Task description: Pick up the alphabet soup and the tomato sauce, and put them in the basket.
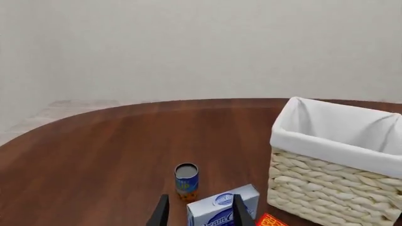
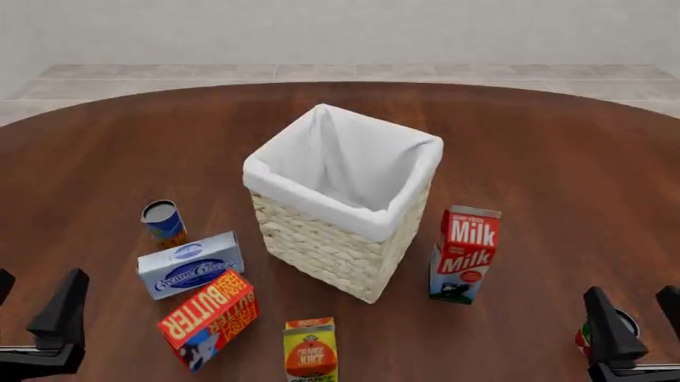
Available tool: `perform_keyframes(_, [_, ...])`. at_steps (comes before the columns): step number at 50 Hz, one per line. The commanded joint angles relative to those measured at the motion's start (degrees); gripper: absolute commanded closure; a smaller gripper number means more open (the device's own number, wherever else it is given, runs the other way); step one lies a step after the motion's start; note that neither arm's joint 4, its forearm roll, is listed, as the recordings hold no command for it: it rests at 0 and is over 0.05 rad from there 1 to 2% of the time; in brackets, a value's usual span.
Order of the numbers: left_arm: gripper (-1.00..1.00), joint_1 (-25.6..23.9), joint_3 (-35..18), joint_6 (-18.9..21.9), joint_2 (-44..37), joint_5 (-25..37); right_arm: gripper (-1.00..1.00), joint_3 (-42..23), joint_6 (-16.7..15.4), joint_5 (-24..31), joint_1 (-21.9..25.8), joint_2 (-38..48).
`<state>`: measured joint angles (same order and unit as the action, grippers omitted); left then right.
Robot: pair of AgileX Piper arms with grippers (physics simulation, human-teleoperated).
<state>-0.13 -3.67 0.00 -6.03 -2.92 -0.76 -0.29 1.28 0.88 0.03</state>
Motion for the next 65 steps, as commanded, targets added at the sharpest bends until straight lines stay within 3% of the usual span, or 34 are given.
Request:
perform_keyframes(1, [-1.0, -0.58, -6.98, 0.73, -2.93, 1.98, -1.0, -0.01, -0.19, 0.19, 0.03, 0.01])
perform_keyframes(9, [-1.0, -1.68, -11.76, 4.95, -6.4, 2.72, -1.0, 0.13, -1.08, 0.02, 0.5, 0.01])
perform_keyframes(19, [-1.0, -3.66, -19.85, 4.75, -12.03, 4.65, -1.0, 0.29, -0.85, -0.03, 0.58, 0.13])
perform_keyframes(28, [-1.0, -6.15, -24.88, 8.23, -18.86, 5.81, -1.0, 0.23, 0.0, -0.06, 0.23, 0.07])
perform_keyframes(37, [-1.0, -4.96, -31.35, 4.9, -25.99, 7.97, -1.0, 0.32, 0.34, -0.01, 0.27, 0.02])
perform_keyframes(41, [-1.0, -4.97, -32.91, 5.88, -28.5, 8.32, -1.0, 0.32, 0.31, 0.08, 0.29, 0.03])
perform_keyframes(50, [-1.0, -2.94, -43.65, 3.82, -36.76, 16.11, -1.0, 0.4, -0.01, 0.25, 0.07, 0.06])
perform_keyframes(57, [-1.0, -4.3, -47.51, 4.81, -38.63, 20.57, -1.0, 0.41, 0.06, 0.37, 0.03, 0.14])
perform_keyframes(60, [-1.0, -3.21, -49.31, 3.47, -40.68, 22.69, -1.0, 0.44, -0.03, 0.39, 0.02, 0.12])
perform_keyframes(61, [-1.0, -1.67, -49.64, 5.87, -41.75, 23.11, -1.0, 0.44, -0.05, 0.38, -0.13, 0.14])
perform_keyframes(65, [-1.0, -1.2, -51.49, 3.58, -43.8, 25.24, -1.0, 0.45, 0.02, 0.3, 0.01, 0.26])
